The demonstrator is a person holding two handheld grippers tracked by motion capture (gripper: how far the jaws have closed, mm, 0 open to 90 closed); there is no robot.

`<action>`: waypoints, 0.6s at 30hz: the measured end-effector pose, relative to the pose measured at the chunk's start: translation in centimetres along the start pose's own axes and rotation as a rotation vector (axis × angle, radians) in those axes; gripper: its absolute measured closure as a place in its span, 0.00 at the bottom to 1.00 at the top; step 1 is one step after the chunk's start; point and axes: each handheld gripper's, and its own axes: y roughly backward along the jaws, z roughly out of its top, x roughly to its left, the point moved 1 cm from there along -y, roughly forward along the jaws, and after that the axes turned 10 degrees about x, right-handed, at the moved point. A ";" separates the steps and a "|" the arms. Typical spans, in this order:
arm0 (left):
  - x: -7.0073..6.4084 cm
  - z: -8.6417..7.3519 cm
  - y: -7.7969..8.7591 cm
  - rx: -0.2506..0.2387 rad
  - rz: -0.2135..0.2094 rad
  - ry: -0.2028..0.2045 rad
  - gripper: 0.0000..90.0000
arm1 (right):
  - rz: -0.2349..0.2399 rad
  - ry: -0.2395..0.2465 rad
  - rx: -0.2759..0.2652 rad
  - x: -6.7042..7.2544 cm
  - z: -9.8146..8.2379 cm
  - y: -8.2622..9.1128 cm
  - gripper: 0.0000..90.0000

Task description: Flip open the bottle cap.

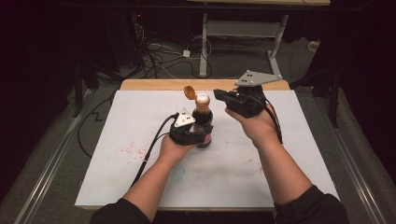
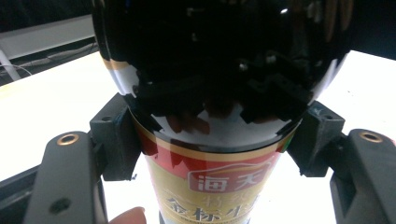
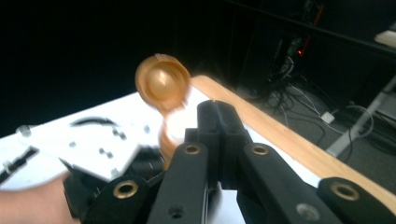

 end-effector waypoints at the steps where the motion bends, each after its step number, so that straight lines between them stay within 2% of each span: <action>1: 0.0 0.0 0.0 0.001 0.000 -0.001 0.31 | -0.005 -0.009 0.003 -0.3 -0.6 0.2 1.00; 5: 0.1 0.1 0.0 0.002 -0.002 0.003 0.31 | -0.022 -0.036 0.018 -1.3 -3.1 0.4 1.00; 6: 0.1 0.1 0.0 0.002 -0.002 0.003 0.31 | -0.022 -0.036 0.018 -1.3 -3.1 0.4 1.00; 7: 0.1 0.1 0.0 0.002 -0.002 0.006 0.31 | -0.024 -0.041 0.025 -1.5 -3.7 0.3 1.00; 8: 0.1 0.1 0.0 0.002 -0.004 0.008 0.30 | -0.024 -0.051 0.034 -1.7 -5.2 0.0 1.00; 10: 0.1 0.1 0.0 0.005 -0.007 0.016 0.29 | -0.017 -0.066 0.040 -1.8 -6.7 -0.4 0.86; 13: 0.5 -0.1 0.0 0.041 -0.011 0.045 0.26 | -0.005 -0.087 0.058 -1.9 -9.1 -1.2 0.75; 14: 0.5 -0.2 -0.1 0.034 -0.018 0.066 0.25 | 0.002 -0.088 0.059 -1.9 -10.0 -1.5 0.71; 15: 1.0 -0.6 0.1 0.052 -0.007 0.057 0.25 | 0.001 -0.096 0.071 -1.9 -10.8 -1.8 0.67; 16: 1.0 -0.6 0.1 0.052 -0.007 0.057 0.24 | -0.001 -0.104 0.083 -1.9 -11.6 -2.1 0.63; 18: 1.5 -1.1 0.4 0.059 -0.014 0.074 0.23 | -0.005 -0.125 0.094 -1.9 -13.3 -2.6 0.56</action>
